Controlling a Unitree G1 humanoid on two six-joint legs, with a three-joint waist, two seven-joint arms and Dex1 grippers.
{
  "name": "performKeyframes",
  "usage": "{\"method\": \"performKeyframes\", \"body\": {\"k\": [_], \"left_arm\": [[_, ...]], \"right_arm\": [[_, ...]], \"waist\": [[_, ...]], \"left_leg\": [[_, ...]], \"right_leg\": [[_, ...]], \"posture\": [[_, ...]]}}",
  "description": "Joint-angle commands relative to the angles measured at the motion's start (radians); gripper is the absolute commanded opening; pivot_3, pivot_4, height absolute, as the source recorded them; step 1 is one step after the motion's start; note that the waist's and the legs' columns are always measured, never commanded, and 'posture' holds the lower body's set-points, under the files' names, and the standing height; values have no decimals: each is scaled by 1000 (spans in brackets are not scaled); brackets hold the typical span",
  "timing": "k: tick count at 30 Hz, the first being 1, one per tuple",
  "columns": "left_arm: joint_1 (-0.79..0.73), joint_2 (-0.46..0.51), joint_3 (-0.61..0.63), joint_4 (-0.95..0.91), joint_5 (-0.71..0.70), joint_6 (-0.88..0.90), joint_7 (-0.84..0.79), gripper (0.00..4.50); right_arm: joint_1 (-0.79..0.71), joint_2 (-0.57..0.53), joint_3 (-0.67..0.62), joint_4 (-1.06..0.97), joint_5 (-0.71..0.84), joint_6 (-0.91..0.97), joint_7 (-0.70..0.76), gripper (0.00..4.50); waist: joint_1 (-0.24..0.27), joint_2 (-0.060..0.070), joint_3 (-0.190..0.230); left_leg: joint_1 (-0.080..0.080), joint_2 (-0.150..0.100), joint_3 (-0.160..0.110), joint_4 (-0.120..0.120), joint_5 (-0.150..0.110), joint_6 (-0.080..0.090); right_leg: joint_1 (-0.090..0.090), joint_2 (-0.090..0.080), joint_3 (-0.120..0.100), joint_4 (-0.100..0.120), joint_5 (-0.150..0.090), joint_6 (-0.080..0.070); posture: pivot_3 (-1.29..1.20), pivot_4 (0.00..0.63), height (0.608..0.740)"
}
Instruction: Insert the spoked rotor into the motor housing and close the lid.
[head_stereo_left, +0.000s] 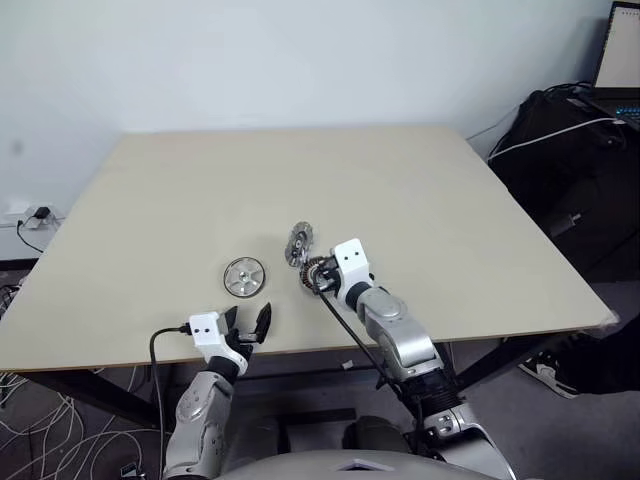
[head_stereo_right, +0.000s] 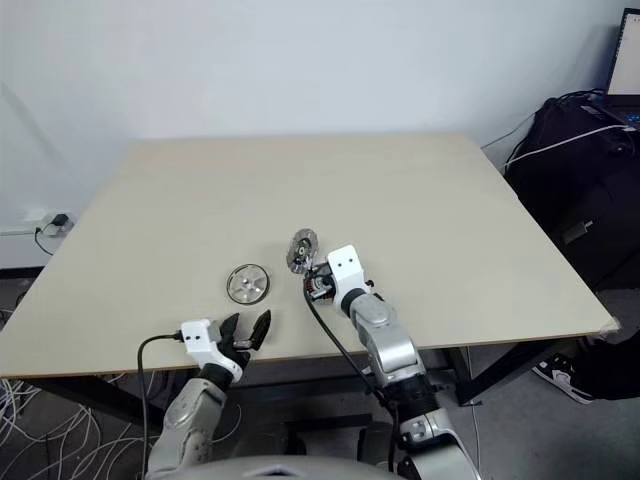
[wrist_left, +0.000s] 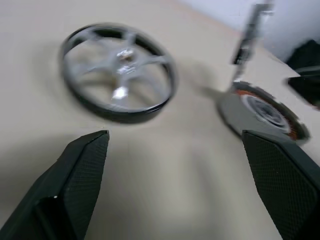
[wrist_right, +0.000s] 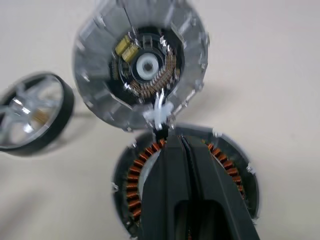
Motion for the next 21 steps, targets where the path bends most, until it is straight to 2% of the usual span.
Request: {"method": "performKeyframes", "body": {"k": [1,4,10,21], "left_arm": [[-4,-17,47,-68,-120,79,-11,4500],[-22,-29,75,-74,-168,121,-2,4500],[-97,-35,115,-43,-150,126,73,4500],[-239,-40,145,16,-104,179,206,4500]], "right_arm": [[71,-22,-16,-171,45,20,28,42],[156,-50,-19,-263,58,56,25,42],[250,-65,-35,-344,71,100,-6,42],[252,-50,-45,-351,74,102,-45,42]], "waist": [[1,-1,0],[1,-2,0],[4,-4,1],[7,-6,1]], "left_leg": [[0,0,0,0,0,0],[0,0,0,0,0,0],[1,1,-1,1,0,0],[0,-1,-1,1,0,0]], "right_leg": [[0,0,0,0,0,0],[0,0,0,0,0,0],[0,1,0,0,-2,4],[1,5,0,-1,1,0]], "posture": [[0,0,740],[0,0,740],[0,0,740],[0,0,740]]}}
